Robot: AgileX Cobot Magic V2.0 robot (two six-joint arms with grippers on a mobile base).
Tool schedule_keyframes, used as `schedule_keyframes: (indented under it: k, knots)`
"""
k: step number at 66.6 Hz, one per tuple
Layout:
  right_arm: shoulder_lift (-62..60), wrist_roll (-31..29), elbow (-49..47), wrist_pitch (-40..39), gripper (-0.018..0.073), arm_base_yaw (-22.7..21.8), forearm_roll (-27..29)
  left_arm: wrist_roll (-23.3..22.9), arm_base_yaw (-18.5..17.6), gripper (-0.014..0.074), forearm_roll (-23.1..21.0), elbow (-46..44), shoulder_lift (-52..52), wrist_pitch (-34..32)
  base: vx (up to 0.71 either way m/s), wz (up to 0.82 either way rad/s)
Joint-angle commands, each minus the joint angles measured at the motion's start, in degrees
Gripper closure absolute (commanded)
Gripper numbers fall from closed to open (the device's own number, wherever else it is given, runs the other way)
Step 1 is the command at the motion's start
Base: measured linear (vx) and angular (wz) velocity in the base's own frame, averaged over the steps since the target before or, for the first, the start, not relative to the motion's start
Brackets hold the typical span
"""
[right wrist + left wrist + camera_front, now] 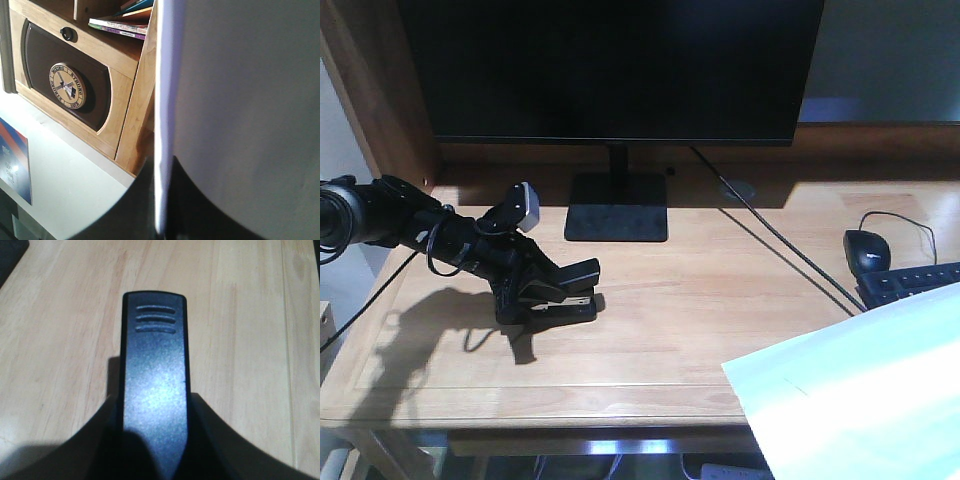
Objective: Grab stapler and paper to desk for stapling
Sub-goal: 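Hold the stapler just above the desk with the left gripper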
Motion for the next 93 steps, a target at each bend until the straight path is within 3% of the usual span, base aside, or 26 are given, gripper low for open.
schedule_keyframes:
  k: [1, 13, 27, 36, 55, 93]
  knots:
    - [0.6, -0.3, -1.5, -3.5, 0.0561, 0.2, -0.3, -0.2, -0.1, 0.0294, -3.6, -1.7, -3.1, 0.9, 0.0, 0.0]
    - [0.6, -0.3, -1.5, -3.5, 0.0561, 0.2, -0.3, -0.2, -0.1, 0.0203, -4.8, -1.7, -3.5, 2.2, 0.0, 0.0]
    - [0.6, -0.3, -1.5, -3.5, 0.0561, 0.2, -0.3, -0.2, -0.1, 0.0205, -5.7, -1.8, -7.0, 2.3, 0.0, 0.0]
    - [0.6, -0.3, -1.5, -3.5, 0.0561, 0.2, -0.3, -0.2, -0.1, 0.0271, -5.7, -1.8, -8.7, 2.2, 0.0, 0.0]
    - [0.6, -0.3, -1.5, -3.5, 0.0561, 0.2, -0.3, -0.2, -0.1, 0.0605, -5.1, -1.8, -8.3, 3.6, 0.0, 0.0]
    - [0.6, -0.3, -1.5, -3.5, 0.0561, 0.2, -0.3, -0.2, -0.1, 0.0603, -4.1, -1.8, -8.0, 3.6, 0.0, 0.0]
